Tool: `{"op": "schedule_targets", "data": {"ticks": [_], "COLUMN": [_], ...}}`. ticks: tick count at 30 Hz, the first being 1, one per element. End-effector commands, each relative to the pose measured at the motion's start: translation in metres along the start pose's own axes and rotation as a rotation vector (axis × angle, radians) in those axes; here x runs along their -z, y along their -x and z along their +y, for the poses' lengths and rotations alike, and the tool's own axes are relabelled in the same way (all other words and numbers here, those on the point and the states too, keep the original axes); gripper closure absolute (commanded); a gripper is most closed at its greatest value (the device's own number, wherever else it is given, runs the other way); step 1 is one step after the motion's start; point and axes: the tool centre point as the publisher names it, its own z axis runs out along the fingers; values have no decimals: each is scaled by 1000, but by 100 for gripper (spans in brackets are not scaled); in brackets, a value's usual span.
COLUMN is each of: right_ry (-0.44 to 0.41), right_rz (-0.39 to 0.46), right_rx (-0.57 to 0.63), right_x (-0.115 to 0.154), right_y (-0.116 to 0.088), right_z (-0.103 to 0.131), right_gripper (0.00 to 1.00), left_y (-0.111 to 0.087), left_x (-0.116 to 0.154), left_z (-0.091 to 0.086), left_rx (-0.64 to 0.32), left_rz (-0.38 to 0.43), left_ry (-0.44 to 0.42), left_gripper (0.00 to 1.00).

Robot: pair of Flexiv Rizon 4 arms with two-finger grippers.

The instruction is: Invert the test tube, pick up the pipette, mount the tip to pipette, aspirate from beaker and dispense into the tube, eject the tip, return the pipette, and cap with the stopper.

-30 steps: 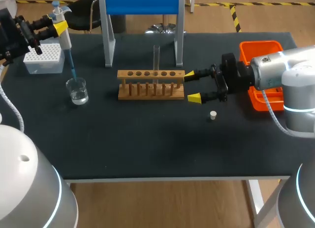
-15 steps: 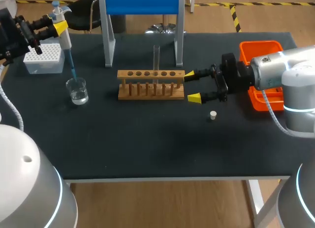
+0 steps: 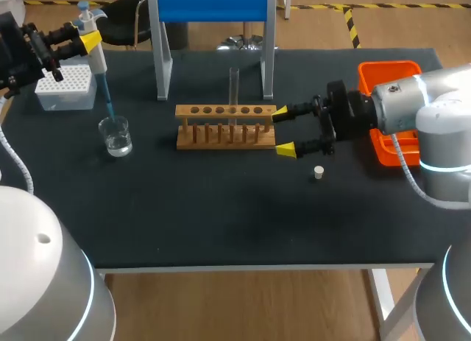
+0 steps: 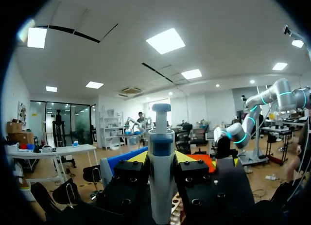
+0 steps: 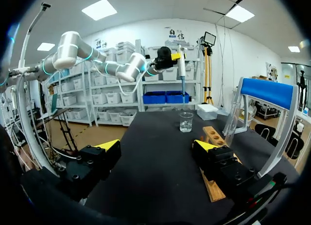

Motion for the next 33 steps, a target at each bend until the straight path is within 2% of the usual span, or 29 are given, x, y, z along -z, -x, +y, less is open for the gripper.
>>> {"op": "schedule_targets", "data": {"ticks": [1,8,15,23,33], "right_ry": [-45,-103,-156,-195,-219], "right_rz": [-125,-187,-220,-244,-277], "right_rx": [-15,-19,20,17,10], "right_x": [-19,-54,-106,-170,-222], "right_y": [-25,-34,-38,-22,-2], "right_z": [12,22,38,34,30], "right_gripper": [0,0,0,0,0], "left_y": [0,0,0,0,0], "left_x": [0,0,0,0,0], "left_z": [0,0,0,0,0], "left_rx": [-1,-1,-1,-1,-1], "left_rz": [2,2,2,2,2], "left_ry": [-2,-2,-2,-2,-2], "left_gripper": [100,100,100,100,100]}}
